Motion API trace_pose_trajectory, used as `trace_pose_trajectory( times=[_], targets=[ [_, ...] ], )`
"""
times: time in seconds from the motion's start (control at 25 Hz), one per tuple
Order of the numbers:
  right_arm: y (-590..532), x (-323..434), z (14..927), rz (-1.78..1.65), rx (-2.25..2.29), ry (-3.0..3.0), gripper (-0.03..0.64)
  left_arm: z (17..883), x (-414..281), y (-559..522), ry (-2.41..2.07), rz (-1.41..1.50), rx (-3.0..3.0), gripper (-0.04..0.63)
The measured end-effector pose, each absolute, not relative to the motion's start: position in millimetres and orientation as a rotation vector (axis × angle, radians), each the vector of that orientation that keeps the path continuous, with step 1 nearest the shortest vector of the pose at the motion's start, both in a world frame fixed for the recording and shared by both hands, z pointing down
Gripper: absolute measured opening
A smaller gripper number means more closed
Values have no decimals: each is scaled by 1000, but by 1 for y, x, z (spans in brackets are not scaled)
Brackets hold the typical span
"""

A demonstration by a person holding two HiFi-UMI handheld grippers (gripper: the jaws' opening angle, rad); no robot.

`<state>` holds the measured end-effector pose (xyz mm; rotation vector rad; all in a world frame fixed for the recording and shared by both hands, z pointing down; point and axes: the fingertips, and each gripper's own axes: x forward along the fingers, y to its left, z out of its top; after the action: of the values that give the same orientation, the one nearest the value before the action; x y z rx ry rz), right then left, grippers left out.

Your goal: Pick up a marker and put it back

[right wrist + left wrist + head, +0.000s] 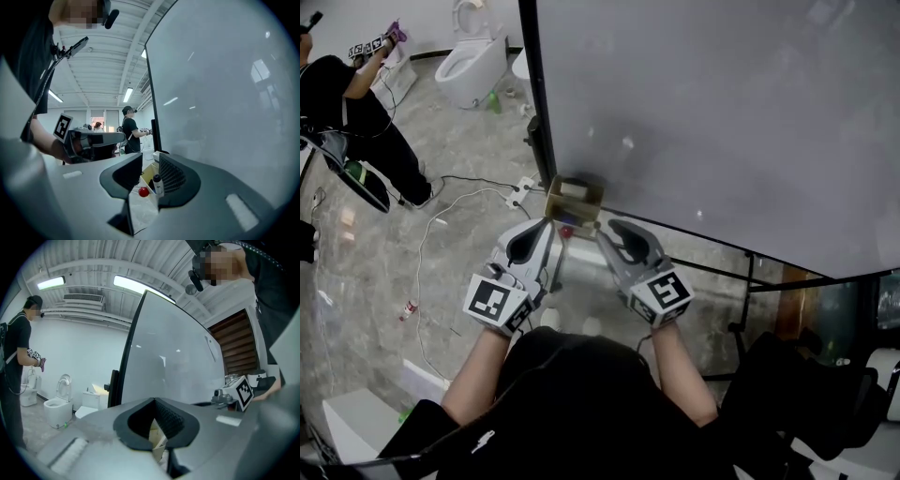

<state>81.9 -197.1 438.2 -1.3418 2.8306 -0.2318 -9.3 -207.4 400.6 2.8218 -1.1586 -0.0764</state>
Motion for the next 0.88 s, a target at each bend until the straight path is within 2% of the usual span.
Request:
trace_pose_trajectory(
  times=[0.32, 0.88],
  targets=[
    [-206, 79, 449, -240, -1418, 2824, 143, 400, -8, -219, -1074, -85, 2859, 1],
    [-214, 76, 484, -364, -1499, 2799, 149, 405, -8, -221, -1004, -65, 2874, 0]
  ],
)
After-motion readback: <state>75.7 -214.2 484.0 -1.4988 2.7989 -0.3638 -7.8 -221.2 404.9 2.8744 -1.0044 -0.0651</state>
